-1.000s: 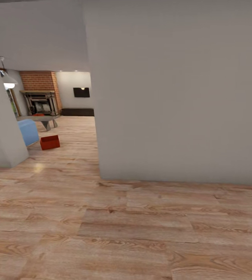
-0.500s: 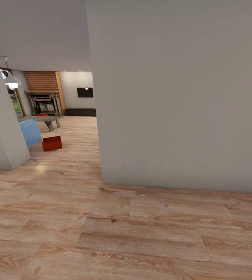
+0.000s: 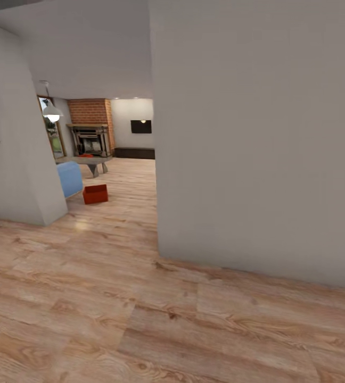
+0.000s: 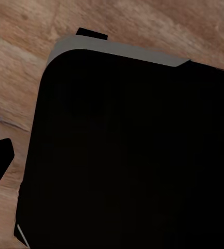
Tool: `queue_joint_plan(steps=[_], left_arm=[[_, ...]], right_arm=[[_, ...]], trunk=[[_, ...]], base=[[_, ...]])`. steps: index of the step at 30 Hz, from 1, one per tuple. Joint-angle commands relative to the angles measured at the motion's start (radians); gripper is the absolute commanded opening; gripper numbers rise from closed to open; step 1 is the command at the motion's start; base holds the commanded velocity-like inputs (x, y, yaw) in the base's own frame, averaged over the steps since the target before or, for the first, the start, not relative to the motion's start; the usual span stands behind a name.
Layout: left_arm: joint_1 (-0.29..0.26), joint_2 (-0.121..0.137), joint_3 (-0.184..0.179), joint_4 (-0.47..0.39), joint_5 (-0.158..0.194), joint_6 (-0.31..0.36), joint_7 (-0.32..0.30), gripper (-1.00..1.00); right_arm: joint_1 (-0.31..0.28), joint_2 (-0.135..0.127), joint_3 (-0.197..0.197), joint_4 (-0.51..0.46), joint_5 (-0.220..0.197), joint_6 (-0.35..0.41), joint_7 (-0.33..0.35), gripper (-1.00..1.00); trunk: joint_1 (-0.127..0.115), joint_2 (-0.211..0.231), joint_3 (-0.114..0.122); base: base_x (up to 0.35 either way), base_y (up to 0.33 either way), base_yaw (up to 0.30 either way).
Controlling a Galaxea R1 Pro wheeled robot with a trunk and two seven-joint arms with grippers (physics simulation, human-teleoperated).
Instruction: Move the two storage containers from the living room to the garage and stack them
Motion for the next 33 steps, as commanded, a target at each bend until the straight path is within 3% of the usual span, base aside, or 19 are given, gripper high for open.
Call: queue_joint_plan(steps=[1, 33], left_arm=[[0.000, 0.000, 0.000, 0.000, 0.005, -0.002, 0.001, 1.00], [0.000, 0.001, 0.000, 0.000, 0.006, -0.002, 0.001, 1.00]], right_arm=[[-0.001, 0.000, 0.009, 0.002, -0.009, -0.006, -0.001, 1.00], [-0.001, -0.003, 0.012, 0.002, -0.007, -0.008, -0.001, 1.00]], trunk=[[0.001, 0.000, -0.001], [0.001, 0.000, -0.001]], base=[[0.326, 0.000, 0.291], [0.326, 0.001, 0.299]])
